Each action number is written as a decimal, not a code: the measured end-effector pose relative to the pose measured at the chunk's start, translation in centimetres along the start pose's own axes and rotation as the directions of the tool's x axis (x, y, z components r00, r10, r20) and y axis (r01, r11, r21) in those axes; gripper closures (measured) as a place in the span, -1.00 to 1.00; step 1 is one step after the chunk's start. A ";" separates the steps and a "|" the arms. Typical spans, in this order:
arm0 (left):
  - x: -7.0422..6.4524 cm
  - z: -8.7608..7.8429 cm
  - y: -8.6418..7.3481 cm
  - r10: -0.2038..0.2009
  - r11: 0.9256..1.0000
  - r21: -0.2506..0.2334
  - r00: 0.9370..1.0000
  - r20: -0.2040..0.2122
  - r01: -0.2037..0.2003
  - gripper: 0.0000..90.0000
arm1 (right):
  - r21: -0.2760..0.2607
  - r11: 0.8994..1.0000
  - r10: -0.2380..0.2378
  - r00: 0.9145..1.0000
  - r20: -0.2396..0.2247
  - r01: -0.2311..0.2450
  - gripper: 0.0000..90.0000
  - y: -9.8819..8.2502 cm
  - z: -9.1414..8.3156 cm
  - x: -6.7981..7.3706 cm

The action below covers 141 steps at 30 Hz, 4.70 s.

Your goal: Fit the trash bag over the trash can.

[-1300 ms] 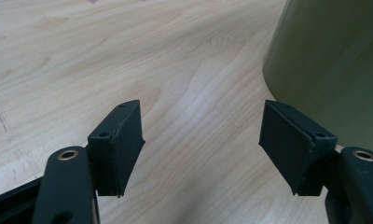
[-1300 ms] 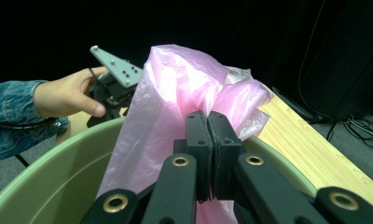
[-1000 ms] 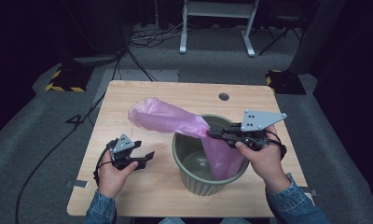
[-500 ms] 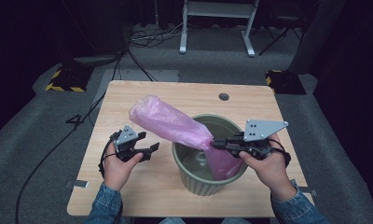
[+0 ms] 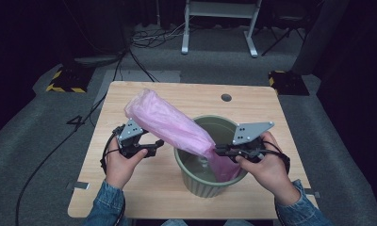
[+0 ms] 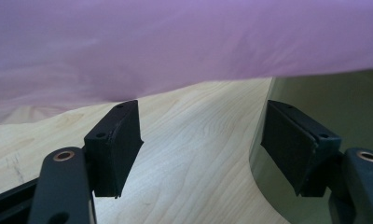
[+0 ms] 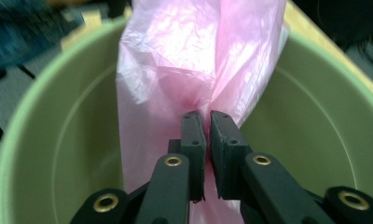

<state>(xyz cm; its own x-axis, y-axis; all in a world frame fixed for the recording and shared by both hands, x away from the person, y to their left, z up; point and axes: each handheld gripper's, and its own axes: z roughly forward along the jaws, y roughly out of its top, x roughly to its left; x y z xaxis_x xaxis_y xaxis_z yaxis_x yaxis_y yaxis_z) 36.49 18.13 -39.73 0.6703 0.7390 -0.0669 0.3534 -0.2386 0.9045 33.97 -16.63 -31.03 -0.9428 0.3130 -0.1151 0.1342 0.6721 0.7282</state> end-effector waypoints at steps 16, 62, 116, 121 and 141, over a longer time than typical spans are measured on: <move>-0.1 -1.4 1.7 0.032 0.999 -0.029 0.999 -0.001 -0.032 -0.37 | 0.295 0.954 -0.060 0.998 0.035 0.047 -0.07 2.3 3.8 -0.9; -2.4 -2.8 4.1 0.086 0.993 -0.085 0.995 0.043 -0.082 -0.37 | 0.235 0.972 0.019 0.998 -0.056 -0.005 -0.20 4.3 6.7 -1.6; -4.3 -1.2 5.3 0.077 0.995 -0.069 0.989 0.129 -0.068 1.00 | -0.041 0.999 -0.018 0.999 -0.029 0.017 0.74 5.2 4.2 -1.0; -5.2 -1.5 5.6 0.117 0.991 -0.074 0.982 0.146 -0.107 1.00 | -0.063 0.998 -0.017 0.999 0.042 0.020 0.20 5.2 3.9 -1.6; -3.8 -1.7 4.1 0.029 0.997 -0.074 0.993 0.119 -0.020 0.14 | 0.007 0.999 0.044 0.984 0.175 -0.046 0.33 5.2 6.4 -6.2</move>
<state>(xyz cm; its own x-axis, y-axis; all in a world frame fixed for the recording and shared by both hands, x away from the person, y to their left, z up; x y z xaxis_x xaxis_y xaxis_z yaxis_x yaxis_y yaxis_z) 34.28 15.44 -35.08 0.7529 0.6519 -0.0905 0.2905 -0.2057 0.9345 42.42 -10.80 -30.87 -0.8682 0.4547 -0.1990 0.1799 0.6619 0.7277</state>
